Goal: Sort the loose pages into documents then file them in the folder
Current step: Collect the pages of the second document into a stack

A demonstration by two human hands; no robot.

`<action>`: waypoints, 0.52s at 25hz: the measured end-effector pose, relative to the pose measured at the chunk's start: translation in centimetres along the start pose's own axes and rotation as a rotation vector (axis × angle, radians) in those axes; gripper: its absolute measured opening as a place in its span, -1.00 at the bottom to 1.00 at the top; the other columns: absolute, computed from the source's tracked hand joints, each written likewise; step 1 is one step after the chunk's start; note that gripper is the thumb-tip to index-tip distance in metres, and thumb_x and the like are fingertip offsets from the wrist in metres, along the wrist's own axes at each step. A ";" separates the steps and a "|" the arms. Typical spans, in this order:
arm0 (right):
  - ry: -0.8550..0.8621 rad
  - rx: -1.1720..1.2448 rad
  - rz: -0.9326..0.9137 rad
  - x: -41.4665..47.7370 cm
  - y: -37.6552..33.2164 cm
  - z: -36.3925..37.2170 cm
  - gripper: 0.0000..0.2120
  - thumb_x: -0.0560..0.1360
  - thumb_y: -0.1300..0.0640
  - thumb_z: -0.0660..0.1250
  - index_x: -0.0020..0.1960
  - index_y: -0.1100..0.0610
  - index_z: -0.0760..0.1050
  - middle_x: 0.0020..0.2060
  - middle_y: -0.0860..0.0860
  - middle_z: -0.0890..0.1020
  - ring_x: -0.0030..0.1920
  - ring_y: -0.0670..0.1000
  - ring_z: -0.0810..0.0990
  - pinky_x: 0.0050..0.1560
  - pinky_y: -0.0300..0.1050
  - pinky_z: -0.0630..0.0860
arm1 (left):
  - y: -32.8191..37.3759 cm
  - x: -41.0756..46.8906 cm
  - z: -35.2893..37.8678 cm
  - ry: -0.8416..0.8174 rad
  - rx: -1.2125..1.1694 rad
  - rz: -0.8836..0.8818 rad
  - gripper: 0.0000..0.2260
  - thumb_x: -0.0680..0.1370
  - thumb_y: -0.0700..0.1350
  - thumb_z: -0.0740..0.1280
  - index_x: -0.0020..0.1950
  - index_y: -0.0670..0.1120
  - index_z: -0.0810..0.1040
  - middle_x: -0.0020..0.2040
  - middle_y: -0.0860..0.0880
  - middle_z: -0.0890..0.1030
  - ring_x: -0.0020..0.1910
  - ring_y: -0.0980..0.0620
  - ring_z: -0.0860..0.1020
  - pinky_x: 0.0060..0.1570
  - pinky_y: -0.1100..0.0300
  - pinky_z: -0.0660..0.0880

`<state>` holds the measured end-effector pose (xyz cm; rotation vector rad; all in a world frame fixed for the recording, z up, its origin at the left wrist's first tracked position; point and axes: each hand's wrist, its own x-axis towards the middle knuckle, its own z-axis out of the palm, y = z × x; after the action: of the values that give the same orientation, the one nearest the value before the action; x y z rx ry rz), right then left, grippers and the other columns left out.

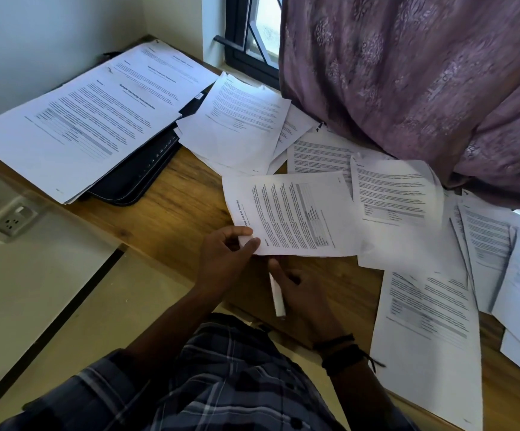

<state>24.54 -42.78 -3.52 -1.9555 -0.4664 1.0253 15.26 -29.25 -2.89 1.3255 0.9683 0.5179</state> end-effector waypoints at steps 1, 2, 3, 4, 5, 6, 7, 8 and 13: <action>0.121 -0.160 -0.084 -0.1 0.6 -1.0 -0.66 0.46 -0.25 0.32 -0.17 0.03 0.58 -0.27 -0.02 0.65 -0.27 -0.13 0.61 -0.18 -0.18 0.53 | -0.1 0.0 -0.1 0.013 0.007 0.019 -0.82 0.48 -0.23 0.46 0.07 -0.10 0.60 0.16 -0.06 0.63 0.09 0.03 0.63 -0.08 0.20 0.64; 0.234 -0.217 -0.165 -0.1 1.2 -1.9 -0.70 0.46 -0.20 0.37 -0.17 0.05 0.57 -0.29 -0.05 0.63 -0.27 -0.12 0.59 -0.21 -0.21 0.50 | 0.0 0.0 -0.2 0.022 0.008 0.044 -0.79 0.48 -0.25 0.46 0.09 -0.12 0.59 0.17 -0.08 0.63 0.10 0.00 0.63 -0.09 0.22 0.63; 0.327 -0.232 -0.218 -0.1 1.5 -2.7 -0.73 0.45 -0.13 0.42 -0.15 0.08 0.55 -0.29 -0.05 0.60 -0.28 -0.12 0.57 -0.23 -0.25 0.44 | 0.0 0.0 -0.3 0.025 0.000 0.077 -0.77 0.48 -0.28 0.46 0.11 -0.14 0.58 0.16 -0.08 0.63 0.11 -0.02 0.63 -0.11 0.26 0.62; 0.393 -0.226 -0.228 -0.1 1.7 -3.4 -0.72 0.43 -0.07 0.47 -0.14 0.13 0.51 -0.30 -0.05 0.56 -0.29 -0.12 0.53 -0.25 -0.32 0.39 | 0.3 -0.1 -0.3 0.025 -0.013 0.111 -0.74 0.48 -0.30 0.45 0.14 -0.15 0.57 0.14 -0.07 0.63 0.10 -0.02 0.64 -0.12 0.28 0.62; 0.445 -0.224 -0.217 0.1 1.9 -4.0 -0.69 0.41 -0.02 0.51 -0.13 0.16 0.46 -0.30 -0.06 0.52 -0.30 -0.13 0.48 -0.29 -0.38 0.34 | 0.7 -0.2 -0.3 0.030 -0.031 0.137 -0.71 0.48 -0.31 0.44 0.18 -0.14 0.55 0.12 -0.05 0.64 0.08 -0.01 0.65 -0.13 0.28 0.61; 0.468 -0.256 -0.207 0.3 2.2 -4.7 -0.66 0.40 -0.01 0.52 -0.14 0.17 0.43 -0.31 -0.08 0.48 -0.31 -0.15 0.45 -0.31 -0.39 0.32 | 1.2 -0.3 -0.3 0.047 -0.054 0.156 -0.67 0.49 -0.32 0.44 0.21 -0.13 0.52 0.09 -0.04 0.65 0.05 0.01 0.66 -0.13 0.26 0.62; 0.469 -0.324 -0.233 0.5 2.5 -5.4 -0.63 0.40 -0.05 0.52 -0.17 0.16 0.41 -0.32 -0.08 0.46 -0.31 -0.14 0.42 -0.31 -0.39 0.29 | 1.9 -0.4 -0.2 0.080 -0.082 0.166 -0.63 0.48 -0.33 0.44 0.25 -0.11 0.49 0.06 -0.04 0.67 0.02 0.03 0.68 -0.13 0.24 0.63; 0.450 -0.403 -0.254 0.7 2.8 -6.0 -0.60 0.40 -0.13 0.50 -0.21 0.14 0.40 -0.33 -0.06 0.45 -0.31 -0.11 0.42 -0.28 -0.35 0.28 | 2.8 -0.4 -0.1 0.121 -0.121 0.168 -0.58 0.48 -0.33 0.44 0.28 -0.08 0.45 0.02 -0.06 0.68 -0.02 0.03 0.69 -0.14 0.21 0.63; 0.535 -0.342 -0.171 1.7 0.4 -10.1 -0.68 0.41 0.13 0.47 0.05 0.13 0.39 -0.02 0.09 0.51 0.02 0.11 0.51 0.03 0.07 0.49 | 9.1 -0.5 -0.2 0.272 -0.247 0.229 -0.63 0.48 -0.30 0.44 0.19 0.02 0.50 -0.04 -0.09 0.62 -0.07 0.07 0.66 -0.20 0.29 0.59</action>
<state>33.66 -47.13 -1.65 -2.3370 -0.5131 0.2979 16.67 -27.58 5.94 1.1660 0.9410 0.9824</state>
